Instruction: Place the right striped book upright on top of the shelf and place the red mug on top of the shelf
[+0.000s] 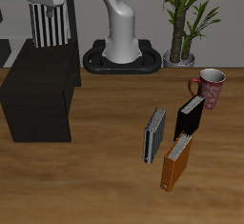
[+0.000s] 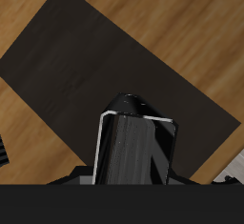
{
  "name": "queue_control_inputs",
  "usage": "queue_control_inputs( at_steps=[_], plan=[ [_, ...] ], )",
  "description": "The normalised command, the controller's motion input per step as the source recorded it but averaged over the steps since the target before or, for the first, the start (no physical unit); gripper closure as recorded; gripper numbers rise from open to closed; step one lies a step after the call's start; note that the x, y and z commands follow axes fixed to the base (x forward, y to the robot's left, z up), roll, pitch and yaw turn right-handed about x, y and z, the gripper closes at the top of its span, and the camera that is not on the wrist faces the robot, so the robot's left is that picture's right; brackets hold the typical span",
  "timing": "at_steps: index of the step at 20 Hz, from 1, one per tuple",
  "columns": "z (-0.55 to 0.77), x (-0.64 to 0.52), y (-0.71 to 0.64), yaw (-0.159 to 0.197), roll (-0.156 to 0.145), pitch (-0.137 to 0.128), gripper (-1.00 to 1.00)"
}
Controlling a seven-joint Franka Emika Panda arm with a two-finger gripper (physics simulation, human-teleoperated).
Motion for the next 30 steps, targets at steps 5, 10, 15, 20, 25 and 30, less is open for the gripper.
queue_control_inputs(
  at_steps=[5,10,15,20,25,30],
  plan=[
    [-0.07,-0.51,-0.28,-0.06,0.035,-0.035,1.0],
    [-0.02,-0.29,-0.14,-0.039,0.012,-0.025,1.0],
    [-0.04,-0.13,-0.08,-0.028,-0.01,-0.002,1.0],
    [-0.08,0.03,-0.14,-0.035,-0.022,0.01,1.0],
    [-0.1,0.14,-0.03,0.01,-0.002,0.02,1.0],
    [-0.21,0.2,-0.05,-0.018,-0.029,0.084,-1.0]
  ],
)
